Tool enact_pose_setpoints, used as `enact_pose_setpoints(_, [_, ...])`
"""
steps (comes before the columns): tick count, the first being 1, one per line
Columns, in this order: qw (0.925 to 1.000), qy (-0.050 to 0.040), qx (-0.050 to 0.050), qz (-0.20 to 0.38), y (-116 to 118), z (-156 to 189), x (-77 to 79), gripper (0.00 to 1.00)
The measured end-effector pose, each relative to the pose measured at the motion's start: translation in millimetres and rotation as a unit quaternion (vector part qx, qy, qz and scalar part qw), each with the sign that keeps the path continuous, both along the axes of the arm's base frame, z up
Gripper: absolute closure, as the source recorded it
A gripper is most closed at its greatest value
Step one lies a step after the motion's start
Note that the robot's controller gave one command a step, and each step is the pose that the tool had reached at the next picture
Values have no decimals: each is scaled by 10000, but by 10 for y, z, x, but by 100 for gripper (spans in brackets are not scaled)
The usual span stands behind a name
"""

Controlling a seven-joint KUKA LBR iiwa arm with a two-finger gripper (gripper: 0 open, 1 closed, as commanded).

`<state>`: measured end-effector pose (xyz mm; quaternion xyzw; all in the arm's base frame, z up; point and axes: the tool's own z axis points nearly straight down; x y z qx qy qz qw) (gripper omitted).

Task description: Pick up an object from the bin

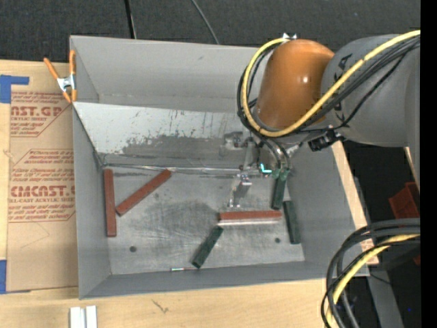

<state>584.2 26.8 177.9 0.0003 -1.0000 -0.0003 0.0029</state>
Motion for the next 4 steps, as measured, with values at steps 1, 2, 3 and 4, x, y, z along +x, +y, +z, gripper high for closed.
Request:
enact_pose_setpoints(1, [10000, -38, 1, -3, -1, 47, 17, 0])
enact_pose_setpoints(2, [9935, -24, 13, 1135, -403, -1052, -342, 100])
enact_pose_setpoints(3, [9935, -25, 13, 1136, -404, -1052, -342, 100])
enact_pose_setpoints(4, [9957, -77, -4, 926, -272, 971, -345, 100])
